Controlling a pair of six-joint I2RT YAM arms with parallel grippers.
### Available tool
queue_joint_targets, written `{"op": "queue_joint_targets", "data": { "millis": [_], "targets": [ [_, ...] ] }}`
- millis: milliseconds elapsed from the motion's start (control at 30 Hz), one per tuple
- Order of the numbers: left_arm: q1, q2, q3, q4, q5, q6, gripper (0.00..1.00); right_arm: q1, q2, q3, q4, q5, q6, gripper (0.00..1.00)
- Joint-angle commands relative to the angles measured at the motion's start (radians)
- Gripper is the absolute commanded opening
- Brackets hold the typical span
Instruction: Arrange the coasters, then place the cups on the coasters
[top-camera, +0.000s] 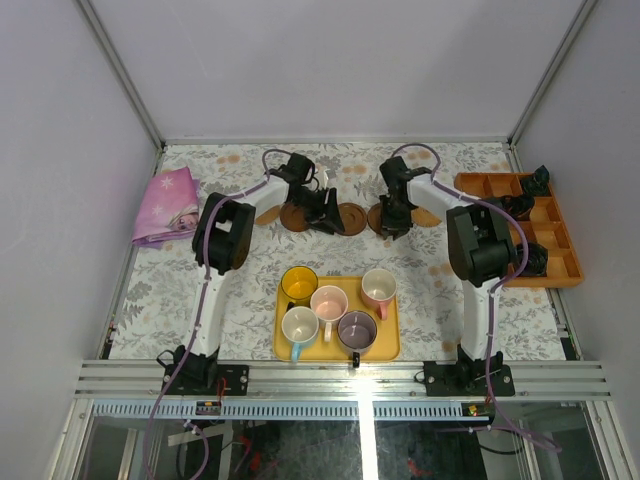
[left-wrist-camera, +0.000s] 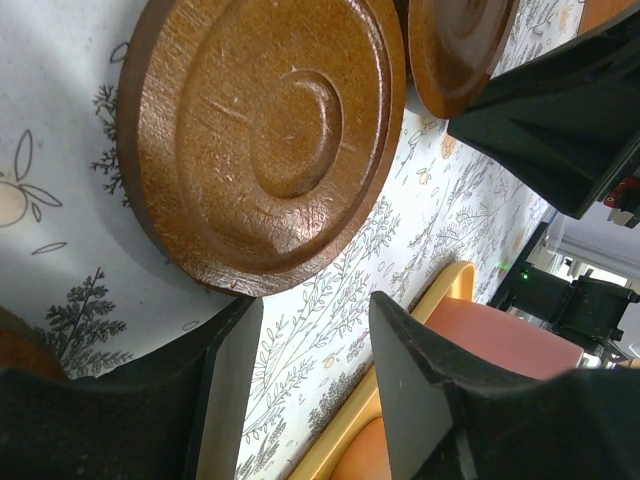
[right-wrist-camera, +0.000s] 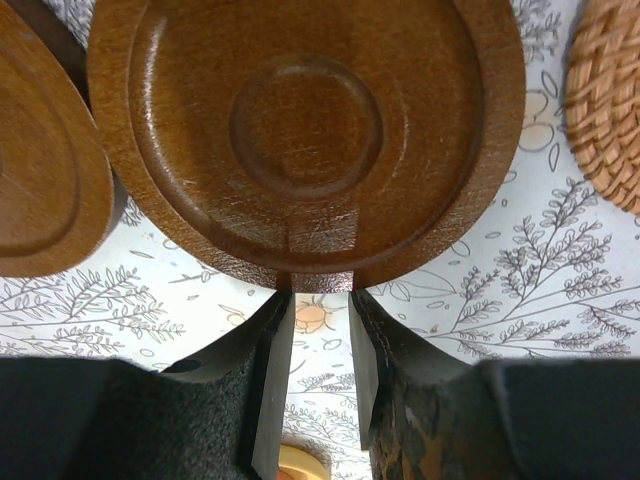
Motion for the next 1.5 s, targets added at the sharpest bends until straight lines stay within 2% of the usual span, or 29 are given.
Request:
{"op": "queue_joint_targets", "data": {
  "millis": [0,400,700,967,1200,1367,1467],
  "targets": [
    [-0.006,0.046,0.04,-0.022,-0.014,0.017,0.48,0.004,0.045,0.05,0.016,0.013,0.019,0.35],
    [0.0,0.041,0.068,-0.011,-0.071,0.006,0.53,0.005,0.085,0.139,-0.01,0.027,-0.001,0.35],
    [0.027,-0.068,0.057,0.021,-0.112,-0.001,0.53,0.006,-0.008,0.109,-0.03,0.008,-0.035,0.34],
    [0.075,-0.189,-0.045,0.02,-0.18,0.001,0.53,0.022,-0.041,0.114,-0.025,-0.046,-0.061,0.31],
    [0.094,-0.279,-0.183,-0.018,-0.281,0.025,0.38,0.051,-0.005,0.15,-0.031,-0.074,-0.084,0.3],
    [0.104,-0.332,-0.278,-0.023,-0.327,0.012,0.19,0.059,0.031,0.173,-0.034,-0.091,-0.093,0.27],
    [0.111,-0.36,-0.317,-0.022,-0.351,0.001,0.12,0.063,0.052,0.189,-0.036,-0.1,-0.094,0.25]
  ]
}}
